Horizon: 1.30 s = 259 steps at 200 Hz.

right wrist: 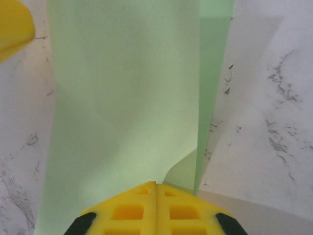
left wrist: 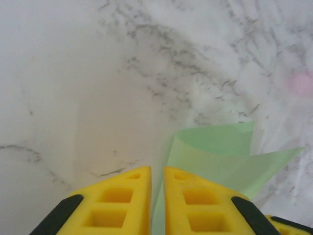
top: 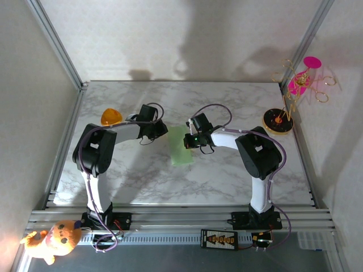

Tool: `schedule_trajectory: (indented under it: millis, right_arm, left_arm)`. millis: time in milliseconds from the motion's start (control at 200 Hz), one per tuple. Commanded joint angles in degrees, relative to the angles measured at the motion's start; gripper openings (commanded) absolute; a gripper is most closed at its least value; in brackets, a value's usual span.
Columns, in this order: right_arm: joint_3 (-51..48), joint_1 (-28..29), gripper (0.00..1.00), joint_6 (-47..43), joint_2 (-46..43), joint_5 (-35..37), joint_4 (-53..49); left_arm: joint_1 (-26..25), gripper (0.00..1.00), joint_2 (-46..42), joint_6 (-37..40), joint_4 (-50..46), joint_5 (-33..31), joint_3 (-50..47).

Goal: Fold a paper plane with a square sheet of paper (pick it up from the middle)
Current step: First fold the square sheet of paper in half at the center of the table.

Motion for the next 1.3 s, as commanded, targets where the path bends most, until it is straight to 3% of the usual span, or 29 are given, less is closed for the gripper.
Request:
schedule_trajectory:
  millis: [0,295,726,931,1292]
  right_arm:
    - [-4.34,-1.13,0.03,-1.05,7.09,9.35,-17.06]
    - [-4.68,-1.17,0.03,-0.93,7.71,9.52,-17.36]
    - [-5.45,-1.17,0.03,-1.10,8.34,11.43,-18.09]
    - [-5.66,-1.12,0.03,-1.01,8.34,11.99,-18.17]
    - [-5.13,-1.17,0.03,-0.24,8.58,10.91,-17.58]
  left_arm:
    - [-1.77,0.15,-2.67,-0.39,1.42,3.03,0.43]
    - [-4.03,0.15,2.07,-1.71,1.94,4.17,2.16]
    - [-0.24,0.14,5.57,-1.87,-3.38,-4.97,2.34]
    - [1.44,0.17,4.84,2.01,-6.82,-6.87,5.56]
    - [-1.81,0.17,0.01,3.16,-5.34,-1.59,8.16]
